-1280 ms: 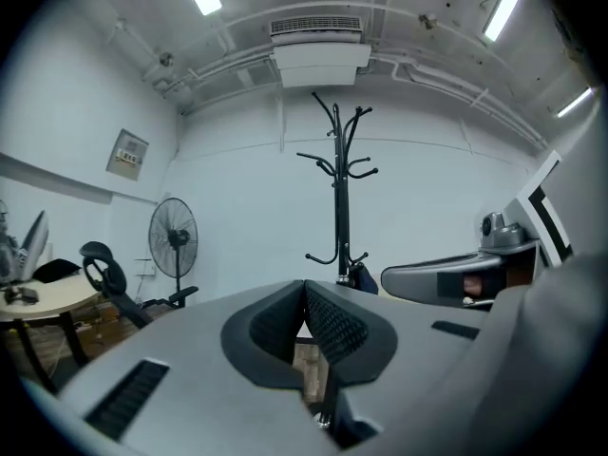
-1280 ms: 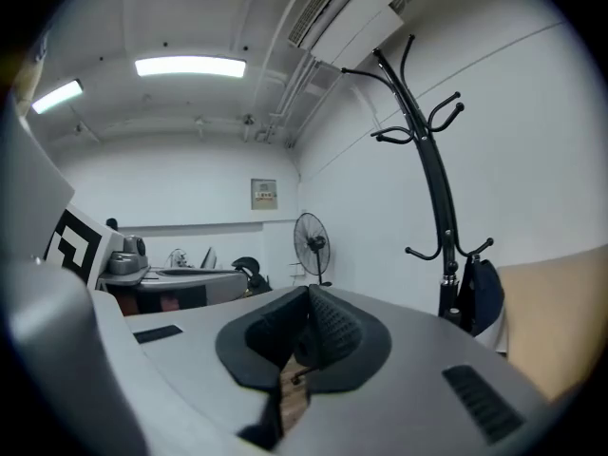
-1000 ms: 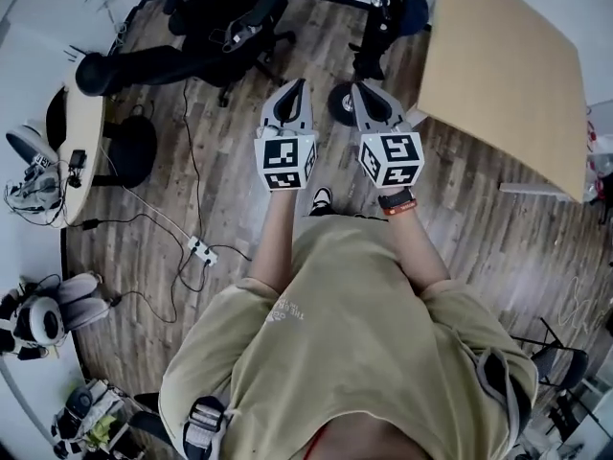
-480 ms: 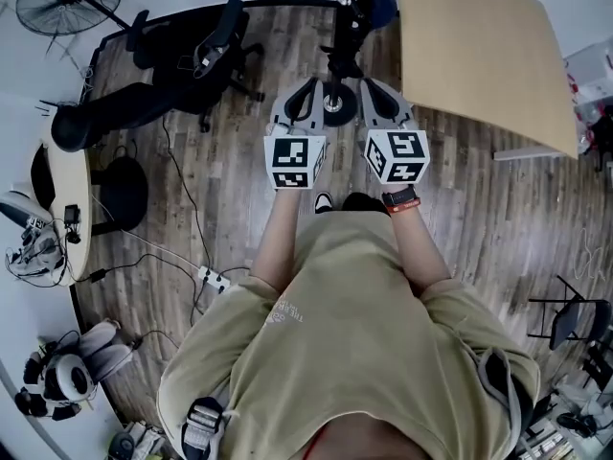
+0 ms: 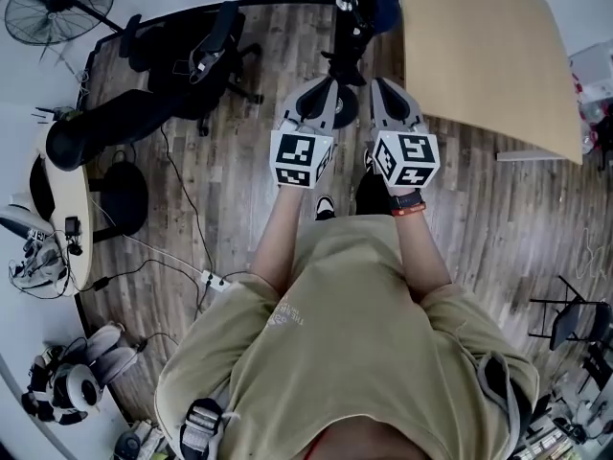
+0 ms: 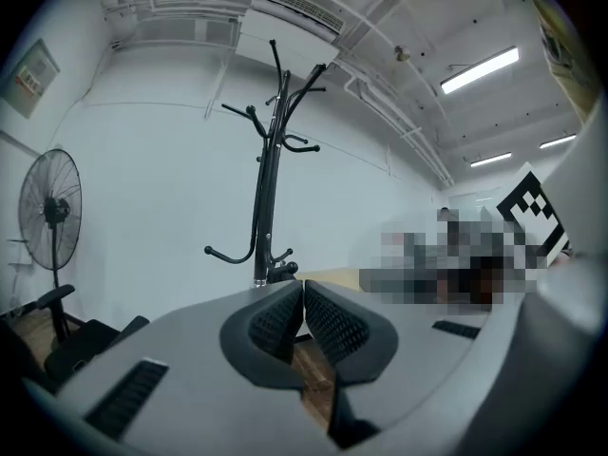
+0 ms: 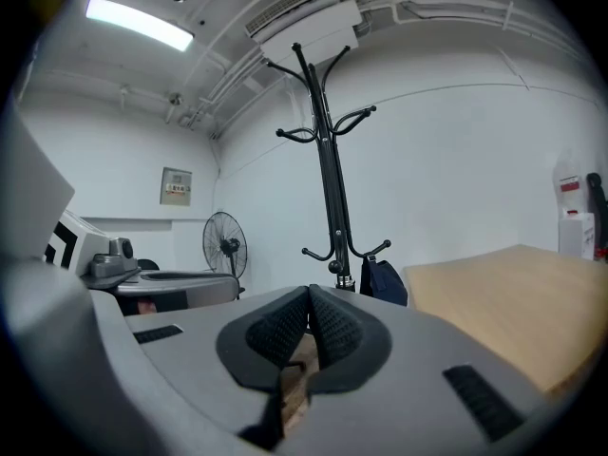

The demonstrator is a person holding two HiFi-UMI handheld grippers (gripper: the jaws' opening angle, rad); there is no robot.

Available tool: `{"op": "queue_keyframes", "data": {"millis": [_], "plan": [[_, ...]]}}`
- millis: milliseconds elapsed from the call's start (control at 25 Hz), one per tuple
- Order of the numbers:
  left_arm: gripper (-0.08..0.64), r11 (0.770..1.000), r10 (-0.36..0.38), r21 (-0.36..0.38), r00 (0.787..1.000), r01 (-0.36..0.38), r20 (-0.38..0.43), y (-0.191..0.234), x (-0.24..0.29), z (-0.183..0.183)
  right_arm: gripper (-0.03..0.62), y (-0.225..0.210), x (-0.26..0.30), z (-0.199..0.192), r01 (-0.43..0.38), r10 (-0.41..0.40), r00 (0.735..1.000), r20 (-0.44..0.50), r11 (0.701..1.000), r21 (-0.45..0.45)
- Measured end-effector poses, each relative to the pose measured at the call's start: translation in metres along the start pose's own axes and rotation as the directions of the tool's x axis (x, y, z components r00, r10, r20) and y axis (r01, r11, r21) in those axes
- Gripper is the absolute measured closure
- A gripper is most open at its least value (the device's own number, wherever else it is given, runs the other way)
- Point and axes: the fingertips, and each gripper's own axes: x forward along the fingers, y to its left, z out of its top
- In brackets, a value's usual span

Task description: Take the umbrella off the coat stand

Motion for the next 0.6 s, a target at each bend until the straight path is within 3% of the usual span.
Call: {"op": "queue_keyframes", "data": {"millis": [280,600], "plan": [[0.535,1.0,-0.001,-0.011,0.999,0.001,-0.042,0.016,0.042,-0.02,0.583,-0.03,0.028,-0.014,0.006,-0.004,0.999,-0.034,0.999,0.035],[0.534,0.998,-0.065,-0.013,0.992,0.064,-0.111,0.024,0.073,-0.055,0.583,-0.057,0.05,-0.034,0.034,-0.03,0.998,-0.062,0.997,0.065]]}}
